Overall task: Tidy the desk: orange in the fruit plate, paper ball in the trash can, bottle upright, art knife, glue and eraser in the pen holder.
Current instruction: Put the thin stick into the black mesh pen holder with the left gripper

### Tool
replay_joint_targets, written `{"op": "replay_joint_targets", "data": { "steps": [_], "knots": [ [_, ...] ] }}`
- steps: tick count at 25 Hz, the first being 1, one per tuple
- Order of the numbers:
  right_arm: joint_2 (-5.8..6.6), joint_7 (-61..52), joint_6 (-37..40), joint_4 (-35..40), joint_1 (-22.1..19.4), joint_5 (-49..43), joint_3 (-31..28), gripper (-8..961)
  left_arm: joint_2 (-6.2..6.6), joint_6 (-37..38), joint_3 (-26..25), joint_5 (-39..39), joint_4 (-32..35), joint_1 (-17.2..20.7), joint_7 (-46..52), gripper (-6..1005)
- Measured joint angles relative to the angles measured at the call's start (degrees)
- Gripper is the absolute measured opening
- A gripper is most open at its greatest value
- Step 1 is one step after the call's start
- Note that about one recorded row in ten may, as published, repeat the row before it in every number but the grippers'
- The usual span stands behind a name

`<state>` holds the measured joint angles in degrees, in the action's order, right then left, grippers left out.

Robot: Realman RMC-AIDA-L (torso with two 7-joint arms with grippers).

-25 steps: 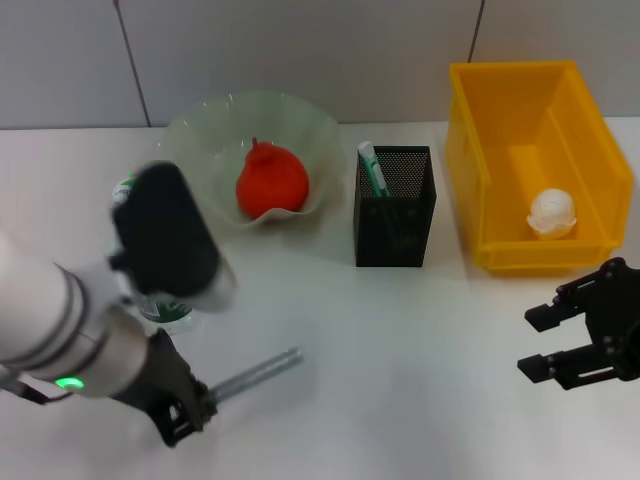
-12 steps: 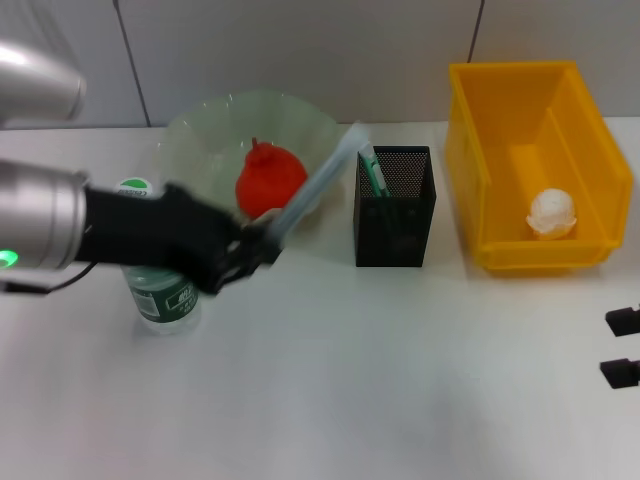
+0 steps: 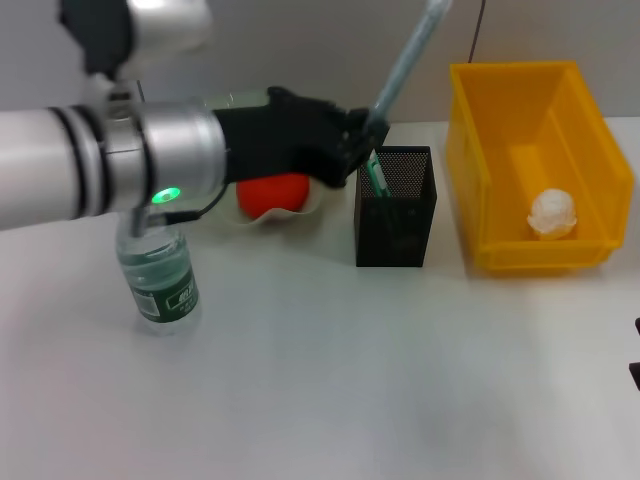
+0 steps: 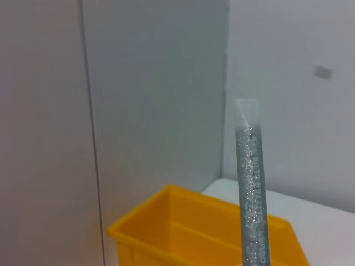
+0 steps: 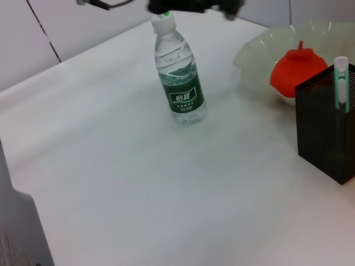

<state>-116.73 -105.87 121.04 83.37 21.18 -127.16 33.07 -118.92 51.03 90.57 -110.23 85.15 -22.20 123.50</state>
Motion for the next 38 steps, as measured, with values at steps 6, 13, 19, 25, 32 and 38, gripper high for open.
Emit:
{"op": "replay_joint_targets", "data": {
  "steps": [6,13,19,25,32,38],
  "knots": [
    [-0.05,0.9,-0.4,-1.6,-0.1,0.0,0.1,583,-0.17,-9.9,2.4,6.4,-13.8,-7.4,-2.5,163],
    [-0.07,2.2,-0.6,-3.9,-0.3,-0.1,0.0,583,-0.25,-16.2,2.4,21.2,-29.3,-14.3,-13.5,162],
    [0.05,2.2,-0.3,-4.3,-0.4,-0.2,0.1,583,-0.27,-18.8,2.4,29.4,-37.2,-17.0,-20.7,162],
    [0.47,2.2,-2.1,-4.7,-0.7,-1.8,-0.4,583,-0.26,-20.0,3.5,34.9,-40.2,-16.6,-25.2,162],
    [1.09,2.2,-2.7,-6.5,-0.9,-2.3,-0.6,583,-0.26,-21.5,10.4,45.5,-41.3,-17.2,-32.1,162],
    [0.84,2.3,-2.7,-6.5,-1.2,-2.3,-0.3,584,-0.26,-22.7,12.0,47.8,-42.3,-18.1,-32.9,162]
  ]
}}
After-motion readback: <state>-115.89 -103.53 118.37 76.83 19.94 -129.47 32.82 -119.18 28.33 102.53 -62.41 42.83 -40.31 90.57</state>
